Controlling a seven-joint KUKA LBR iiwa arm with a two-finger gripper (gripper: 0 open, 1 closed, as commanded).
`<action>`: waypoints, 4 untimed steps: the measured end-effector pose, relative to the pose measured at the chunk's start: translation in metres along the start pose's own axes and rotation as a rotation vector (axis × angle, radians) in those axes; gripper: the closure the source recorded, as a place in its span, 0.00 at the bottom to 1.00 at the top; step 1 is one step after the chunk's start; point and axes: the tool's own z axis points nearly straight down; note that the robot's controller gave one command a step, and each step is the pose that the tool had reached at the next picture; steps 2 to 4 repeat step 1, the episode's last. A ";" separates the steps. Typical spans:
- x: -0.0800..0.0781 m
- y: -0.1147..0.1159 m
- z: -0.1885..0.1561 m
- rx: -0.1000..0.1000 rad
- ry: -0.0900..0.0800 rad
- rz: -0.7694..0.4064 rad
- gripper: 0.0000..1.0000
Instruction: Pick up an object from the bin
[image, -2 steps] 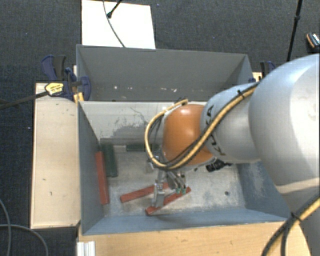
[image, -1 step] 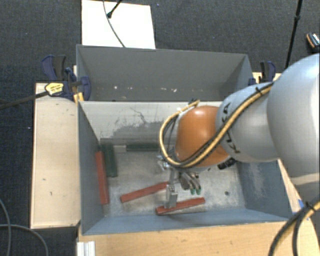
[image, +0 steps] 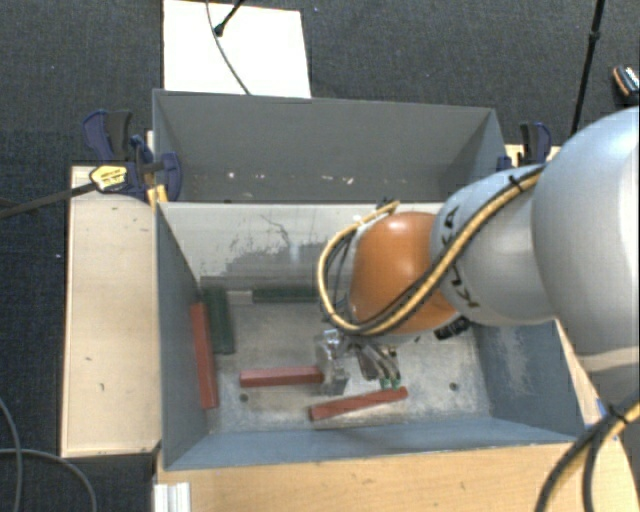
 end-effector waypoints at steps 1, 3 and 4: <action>-0.020 -0.012 -0.157 0.001 -0.012 -0.023 1.00; -0.020 -0.012 -0.157 0.001 -0.012 -0.023 1.00; -0.020 -0.012 -0.157 0.001 -0.012 -0.023 1.00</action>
Offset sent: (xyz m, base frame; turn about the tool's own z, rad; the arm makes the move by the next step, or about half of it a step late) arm 0.0180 -0.0097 0.1524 -0.0273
